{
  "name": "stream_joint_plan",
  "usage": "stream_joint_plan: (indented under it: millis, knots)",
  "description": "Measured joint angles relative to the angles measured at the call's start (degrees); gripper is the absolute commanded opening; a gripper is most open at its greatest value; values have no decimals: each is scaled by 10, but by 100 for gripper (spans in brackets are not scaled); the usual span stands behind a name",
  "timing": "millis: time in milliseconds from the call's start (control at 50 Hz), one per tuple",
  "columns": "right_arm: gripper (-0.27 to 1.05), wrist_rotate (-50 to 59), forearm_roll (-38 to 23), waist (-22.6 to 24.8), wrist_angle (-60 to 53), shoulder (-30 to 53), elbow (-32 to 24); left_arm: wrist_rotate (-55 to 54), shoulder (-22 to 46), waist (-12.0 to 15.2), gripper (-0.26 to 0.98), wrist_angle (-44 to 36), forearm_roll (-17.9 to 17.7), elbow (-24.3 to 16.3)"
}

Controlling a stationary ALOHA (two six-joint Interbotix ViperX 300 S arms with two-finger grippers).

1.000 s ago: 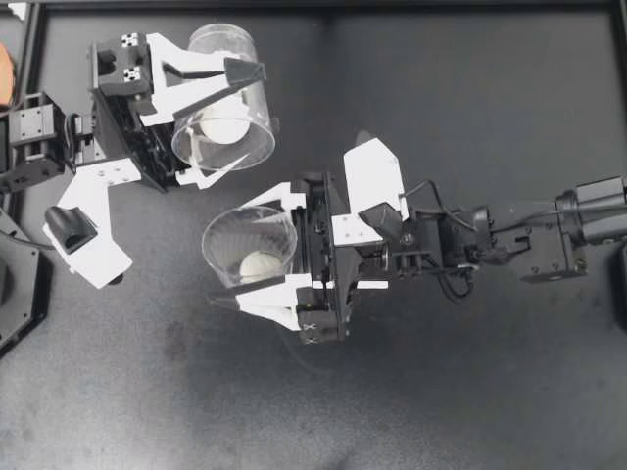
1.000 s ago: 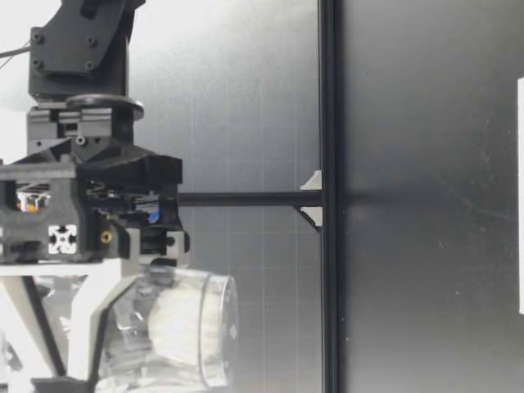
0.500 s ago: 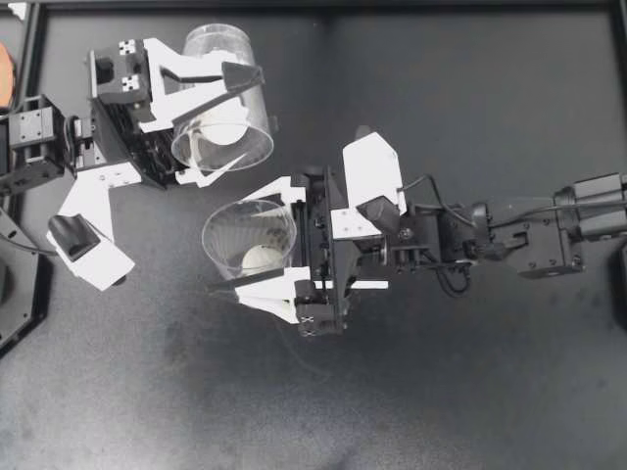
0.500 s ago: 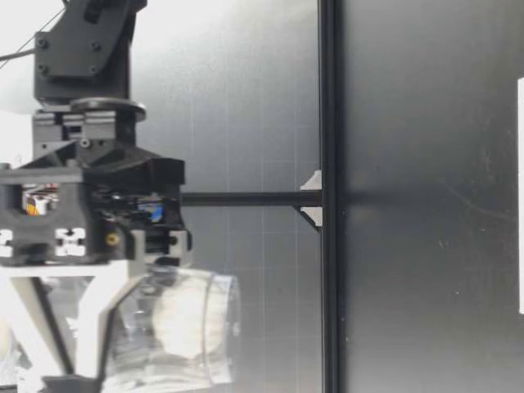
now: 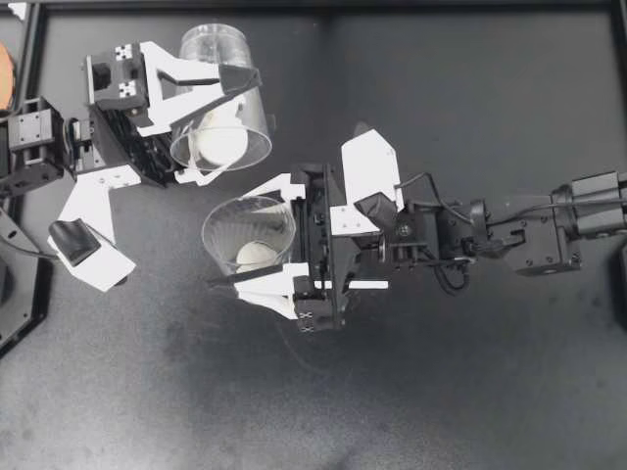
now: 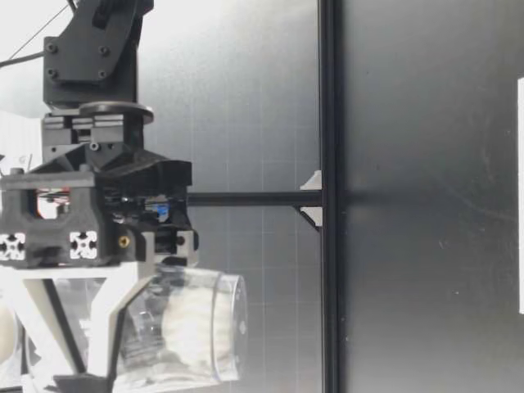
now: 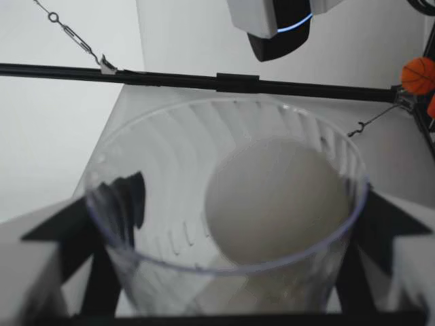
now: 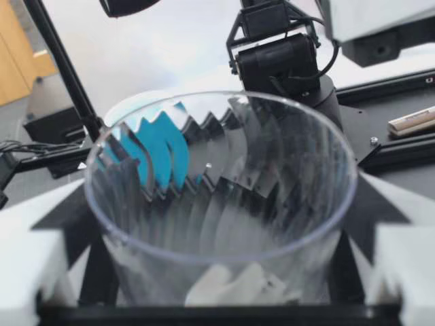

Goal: Transfer one of the two balls in the right glass into the left glass, then transfer it back to the right glass.

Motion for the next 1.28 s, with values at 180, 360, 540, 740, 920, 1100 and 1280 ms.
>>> stream_joint_plan:
  millis: [180,360,540,740,920,1100,1280]
  knots:
    - [72,0,0,0,1,-1,0,-5,0,0,76,-4,-2,2]
    - [72,9,0,0,4,-1,0,-44,0,-5,76,-11,-52,12]
    - [72,35,0,1,11,-2,5,-220,-4,-83,76,-11,-173,37]
    - [72,32,-2,1,11,-3,20,-349,-36,-127,76,-10,-185,79]
    - [72,-4,-3,1,12,-17,53,-420,-82,-134,76,-7,-185,120]
    - [72,-62,-3,1,18,-63,100,-501,-127,-137,76,17,-185,156]
    - [72,-101,-2,1,18,-131,153,-580,-149,-137,76,33,-185,175]
